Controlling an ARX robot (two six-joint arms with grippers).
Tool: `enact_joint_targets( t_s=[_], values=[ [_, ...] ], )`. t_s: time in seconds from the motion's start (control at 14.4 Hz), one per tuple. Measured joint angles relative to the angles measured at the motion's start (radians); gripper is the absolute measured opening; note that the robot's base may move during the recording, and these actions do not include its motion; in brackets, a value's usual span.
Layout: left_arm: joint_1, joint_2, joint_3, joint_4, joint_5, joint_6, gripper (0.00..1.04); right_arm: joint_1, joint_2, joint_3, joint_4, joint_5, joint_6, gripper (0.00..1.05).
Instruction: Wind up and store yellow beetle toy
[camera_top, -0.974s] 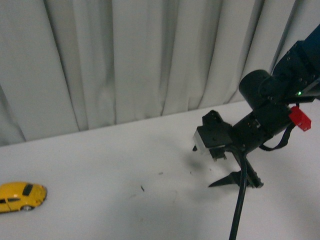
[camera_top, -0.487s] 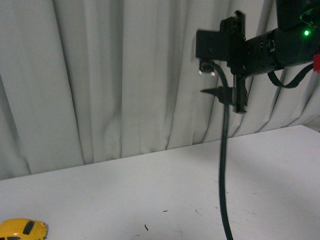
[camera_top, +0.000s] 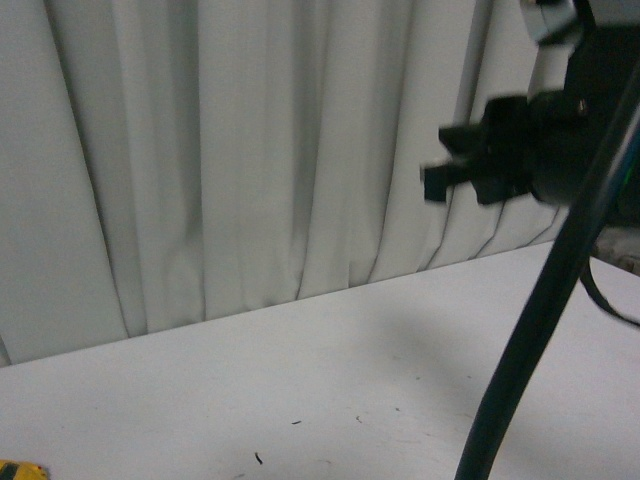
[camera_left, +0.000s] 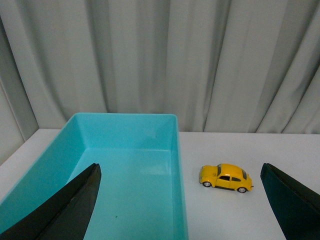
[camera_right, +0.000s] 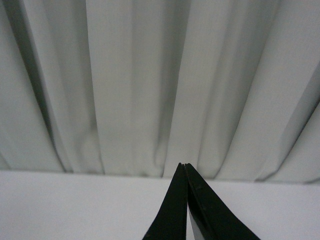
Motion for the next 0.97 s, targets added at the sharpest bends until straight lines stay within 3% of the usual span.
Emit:
enact_joint_targets(
  t_s=[0.28, 0.83, 0.9, 0.97],
  values=[
    [0.0, 0.0, 0.0, 0.0, 0.0, 0.0, 0.98, 0.0, -0.163, -0.156, 0.032, 0.0, 0.048, 0.02],
    [0.0, 0.0, 0.0, 0.0, 0.0, 0.0, 0.98, 0.0, -0.525, -0.357, -0.154, 0.001, 0.051, 0.02],
    [0.0, 0.0, 0.0, 0.0, 0.0, 0.0, 0.98, 0.0, -0.55, -0.394, -0.117, 0.001, 0.051, 0.02],
    [0.0, 0.0, 0.0, 0.0, 0.0, 0.0, 0.98, 0.0, -0.589, -0.405, -0.188, 0.002, 0.052, 0.02]
  ],
)
